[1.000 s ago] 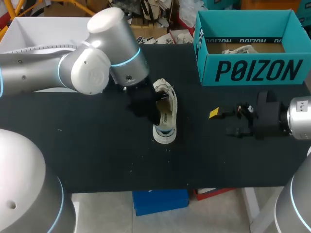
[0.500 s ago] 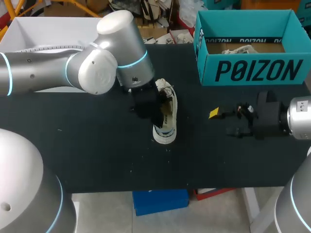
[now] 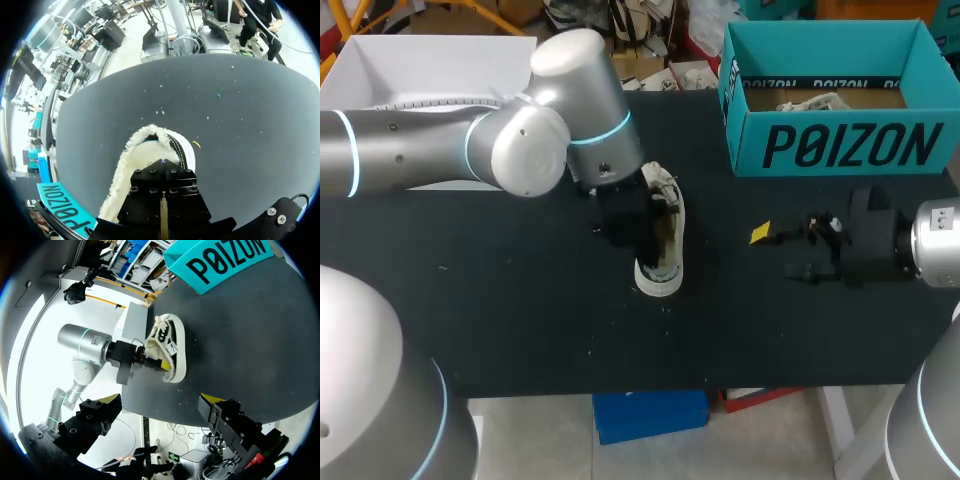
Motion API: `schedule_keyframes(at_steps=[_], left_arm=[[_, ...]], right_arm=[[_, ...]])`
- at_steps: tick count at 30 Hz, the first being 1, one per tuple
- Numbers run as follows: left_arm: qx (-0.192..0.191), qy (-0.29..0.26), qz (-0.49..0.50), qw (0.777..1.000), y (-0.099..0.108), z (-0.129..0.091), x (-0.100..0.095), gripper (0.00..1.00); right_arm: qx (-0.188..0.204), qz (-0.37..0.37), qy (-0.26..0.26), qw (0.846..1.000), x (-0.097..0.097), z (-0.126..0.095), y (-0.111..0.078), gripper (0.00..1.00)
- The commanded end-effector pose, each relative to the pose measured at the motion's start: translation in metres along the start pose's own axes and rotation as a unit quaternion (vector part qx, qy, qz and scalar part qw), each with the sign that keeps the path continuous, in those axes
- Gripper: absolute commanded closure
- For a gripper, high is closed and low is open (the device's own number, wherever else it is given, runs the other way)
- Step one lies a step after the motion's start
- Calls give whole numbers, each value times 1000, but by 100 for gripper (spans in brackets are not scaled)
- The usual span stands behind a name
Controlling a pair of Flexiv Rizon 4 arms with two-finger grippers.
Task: Take the shoe out of the shoebox, open the shoe tongue, remove and reinsert the insole, then place the shoe into the shoebox
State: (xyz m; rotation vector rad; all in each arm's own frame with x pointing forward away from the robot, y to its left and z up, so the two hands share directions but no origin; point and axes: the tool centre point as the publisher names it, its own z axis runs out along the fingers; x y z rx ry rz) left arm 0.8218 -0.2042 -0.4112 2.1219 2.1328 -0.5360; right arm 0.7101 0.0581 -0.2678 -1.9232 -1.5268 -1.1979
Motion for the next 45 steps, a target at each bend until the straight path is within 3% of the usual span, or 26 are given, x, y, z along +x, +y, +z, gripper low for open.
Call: schedule_keyframes(at_steps=[1, 14, 27, 35, 45], left_arm=[[2, 6, 1, 1000, 6, 9, -6, 100], [8, 14, 4, 1000, 7, 16, -9, 100], [-2, 5, 13, 1000, -3, -40, -11, 100], [40, -77, -41, 995, -7, -77, -7, 100], [41, -165, -205, 964, -1, -115, 26, 100]], right_arm=[[-1, 0, -1, 1000, 1, 1, 0, 0], [-1, 0, -1, 1000, 1, 1, 0, 0], [-1, 0, -1, 1000, 1, 1, 0, 0], [-1, 0, -1, 1000, 1, 1, 0, 0], [-1, 0, -1, 1000, 1, 1, 0, 0]])
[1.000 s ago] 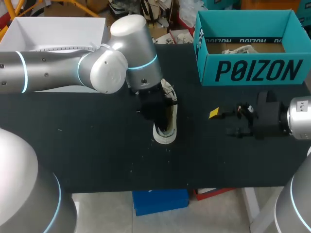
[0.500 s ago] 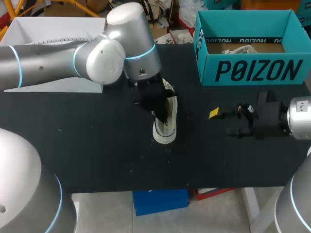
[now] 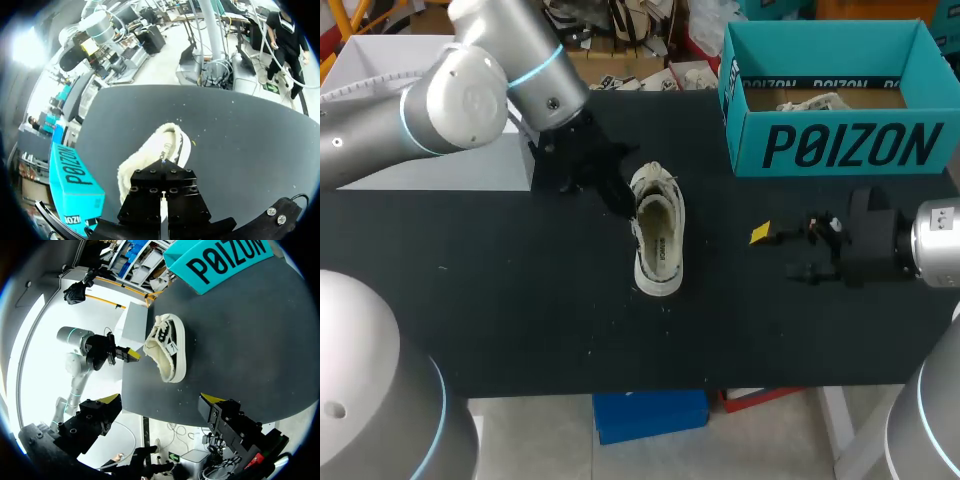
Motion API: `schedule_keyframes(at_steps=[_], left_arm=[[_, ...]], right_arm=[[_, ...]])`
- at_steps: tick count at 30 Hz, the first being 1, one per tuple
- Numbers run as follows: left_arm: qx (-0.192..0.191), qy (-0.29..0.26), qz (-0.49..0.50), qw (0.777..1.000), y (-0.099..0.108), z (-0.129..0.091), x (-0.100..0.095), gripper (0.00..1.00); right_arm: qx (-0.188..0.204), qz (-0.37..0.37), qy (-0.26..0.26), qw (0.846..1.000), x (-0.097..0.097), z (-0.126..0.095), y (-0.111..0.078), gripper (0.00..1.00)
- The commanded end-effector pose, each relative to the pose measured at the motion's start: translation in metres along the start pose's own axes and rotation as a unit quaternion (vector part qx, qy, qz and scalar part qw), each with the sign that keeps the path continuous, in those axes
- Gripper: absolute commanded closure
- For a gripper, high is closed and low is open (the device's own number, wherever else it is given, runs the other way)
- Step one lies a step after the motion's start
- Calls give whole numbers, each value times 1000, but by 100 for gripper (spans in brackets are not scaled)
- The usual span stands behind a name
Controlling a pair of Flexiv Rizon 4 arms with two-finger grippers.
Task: Take the shoe out of the shoebox, open the shoe tongue, remove and reinsert the insole, then place the shoe into the shoebox
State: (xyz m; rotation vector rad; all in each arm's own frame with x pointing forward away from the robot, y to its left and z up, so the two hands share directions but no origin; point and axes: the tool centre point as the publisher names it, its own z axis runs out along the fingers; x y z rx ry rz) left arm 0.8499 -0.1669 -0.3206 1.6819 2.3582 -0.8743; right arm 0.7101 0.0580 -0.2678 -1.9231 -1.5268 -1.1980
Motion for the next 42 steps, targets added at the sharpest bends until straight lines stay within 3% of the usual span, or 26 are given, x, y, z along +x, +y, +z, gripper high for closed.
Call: schedule_keyframes(at_steps=[1, 2, 4, 5, 20, 23, 29, 42], left_arm=[[-2, -65, -59, 996, -6, -21, 20, 100], [6, -75, -74, 994, -6, -26, 23, 95], [13, -88, -94, 992, -8, -36, 29, 55], [6, -90, -93, 992, -10, -41, 31, 0], [6, -90, -93, 992, -10, -41, 31, 0], [47, -113, -175, 977, -9, -42, 35, 0], [88, -127, -308, 939, -12, -53, 42, 0], [47, -156, -472, 866, -8, -83, 78, 0]], right_arm=[[-1, 0, -1, 1000, 1, 1, 0, 0], [-1, 0, -1, 1000, 1, 1, 0, 0], [-1, 0, -1, 1000, 1, 1, 0, 0], [-1, 0, -1, 1000, 1, 1, 0, 0], [-1, 0, -1, 1000, 1, 1, 0, 0], [-1, 0, -1, 1000, 1, 1, 0, 0], [-1, 0, -1, 1000, 1, 1, 0, 0], [-1, 0, -1, 1000, 1, 1, 0, 0]])
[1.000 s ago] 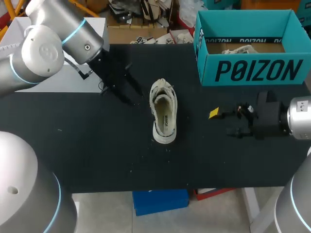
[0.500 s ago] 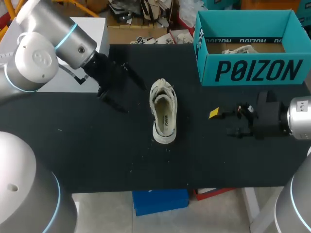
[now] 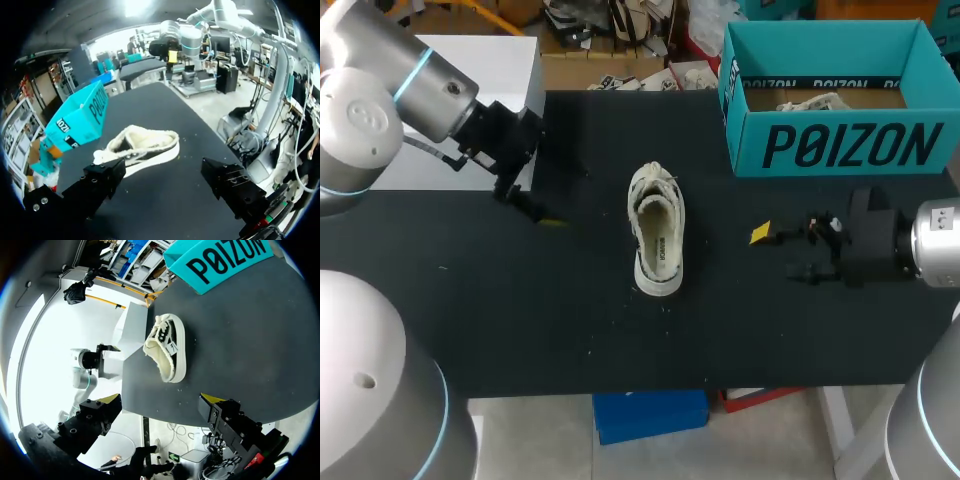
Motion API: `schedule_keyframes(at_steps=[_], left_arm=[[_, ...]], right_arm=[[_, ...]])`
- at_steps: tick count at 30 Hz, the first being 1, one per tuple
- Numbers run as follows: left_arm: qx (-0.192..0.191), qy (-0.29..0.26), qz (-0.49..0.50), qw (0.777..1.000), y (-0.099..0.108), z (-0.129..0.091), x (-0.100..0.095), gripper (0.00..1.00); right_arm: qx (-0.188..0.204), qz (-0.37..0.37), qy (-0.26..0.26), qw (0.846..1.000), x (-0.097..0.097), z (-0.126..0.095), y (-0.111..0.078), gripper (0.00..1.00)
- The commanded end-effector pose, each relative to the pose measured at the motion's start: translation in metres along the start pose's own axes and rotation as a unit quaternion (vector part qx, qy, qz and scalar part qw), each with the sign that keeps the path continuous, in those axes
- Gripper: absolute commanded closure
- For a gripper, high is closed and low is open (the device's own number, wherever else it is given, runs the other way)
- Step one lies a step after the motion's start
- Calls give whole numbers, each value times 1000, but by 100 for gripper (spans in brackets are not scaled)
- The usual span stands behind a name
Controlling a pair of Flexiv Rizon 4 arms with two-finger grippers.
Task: Take the shoe out of the shoebox, open the shoe tongue, remove and reinsert the insole, then place the shoe into the shoebox
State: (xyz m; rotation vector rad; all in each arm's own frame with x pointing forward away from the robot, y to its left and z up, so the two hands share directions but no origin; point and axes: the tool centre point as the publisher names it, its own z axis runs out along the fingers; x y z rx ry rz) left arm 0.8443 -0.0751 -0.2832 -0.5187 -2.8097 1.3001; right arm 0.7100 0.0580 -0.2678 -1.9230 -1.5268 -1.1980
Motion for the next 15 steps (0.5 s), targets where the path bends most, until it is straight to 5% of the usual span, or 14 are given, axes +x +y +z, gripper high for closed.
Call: schedule_keyframes(at_steps=[1, 15], left_arm=[[-20, -53, -92, 994, 4, -12, 16, 0], [-35, -99, -127, 986, 16, -24, 19, 0]], right_arm=[[-1, 0, -1, 1000, 1, 1, 0, 0], [-1, 0, -1, 1000, 1, 1, 0, 0]])
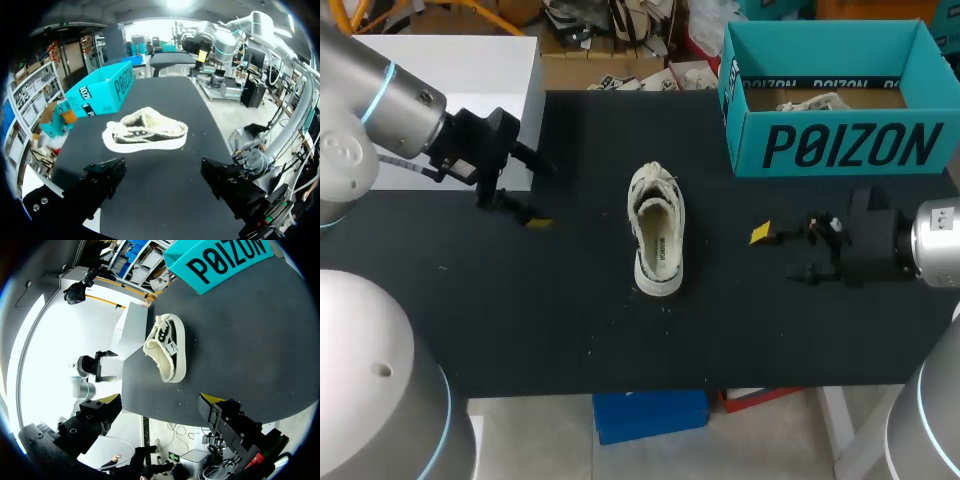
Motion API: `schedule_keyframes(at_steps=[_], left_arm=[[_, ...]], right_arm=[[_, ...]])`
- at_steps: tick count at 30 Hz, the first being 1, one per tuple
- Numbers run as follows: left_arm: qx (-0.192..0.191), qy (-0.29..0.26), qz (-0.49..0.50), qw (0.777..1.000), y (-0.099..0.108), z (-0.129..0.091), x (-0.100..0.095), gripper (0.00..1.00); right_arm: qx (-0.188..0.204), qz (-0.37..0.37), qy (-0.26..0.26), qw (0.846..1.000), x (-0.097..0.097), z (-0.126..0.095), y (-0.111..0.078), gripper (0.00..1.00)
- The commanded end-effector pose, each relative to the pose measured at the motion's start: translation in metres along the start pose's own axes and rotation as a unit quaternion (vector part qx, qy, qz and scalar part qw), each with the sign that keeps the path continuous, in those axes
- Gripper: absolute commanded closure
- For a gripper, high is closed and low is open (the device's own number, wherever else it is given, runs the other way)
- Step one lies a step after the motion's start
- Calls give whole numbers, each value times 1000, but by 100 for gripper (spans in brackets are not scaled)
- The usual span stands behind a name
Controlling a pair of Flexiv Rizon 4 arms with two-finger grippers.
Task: Take the shoe out of the shoebox, open the shoe tongue, remove and reinsert the insole, then place the shoe into the shoebox
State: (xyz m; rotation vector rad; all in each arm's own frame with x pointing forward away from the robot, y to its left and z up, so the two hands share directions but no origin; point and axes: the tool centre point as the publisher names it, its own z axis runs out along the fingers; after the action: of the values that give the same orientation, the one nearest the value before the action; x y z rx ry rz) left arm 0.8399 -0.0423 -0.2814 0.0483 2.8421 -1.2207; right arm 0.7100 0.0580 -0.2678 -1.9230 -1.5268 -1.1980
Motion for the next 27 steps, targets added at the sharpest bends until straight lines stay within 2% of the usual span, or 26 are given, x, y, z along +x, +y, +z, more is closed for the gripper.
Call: schedule_keyframes(at_steps=[1, 17, 18, 19, 20, 22, 27], left_arm=[[-1, -18, 0, 1000, 0, -1, 5, 0], [-1, -18, 0, 1000, 0, -1, 5, 0], [-20, -27, 8, 999, -4, 10, -9, 0], [-28, -33, 12, 999, -8, 20, -21, 7], [-29, -28, 12, 999, -14, 29, -30, 51], [-21, -10, 14, 1000, -24, 46, -42, 100], [-9, 37, 26, 999, -41, 78, -56, 100]], right_arm=[[-1, 0, -1, 1000, 1, 1, 0, 0], [-1, 0, -1, 1000, 1, 1, 0, 0], [-1, 0, -1, 1000, 1, 1, 0, 0], [-1, 0, -1, 1000, 1, 1, 0, 0], [-1, 0, -1, 1000, 1, 1, 0, 0], [-1, 0, -1, 1000, 1, 1, 0, 0], [-1, 0, -1, 1000, 1, 1, 0, 0]])
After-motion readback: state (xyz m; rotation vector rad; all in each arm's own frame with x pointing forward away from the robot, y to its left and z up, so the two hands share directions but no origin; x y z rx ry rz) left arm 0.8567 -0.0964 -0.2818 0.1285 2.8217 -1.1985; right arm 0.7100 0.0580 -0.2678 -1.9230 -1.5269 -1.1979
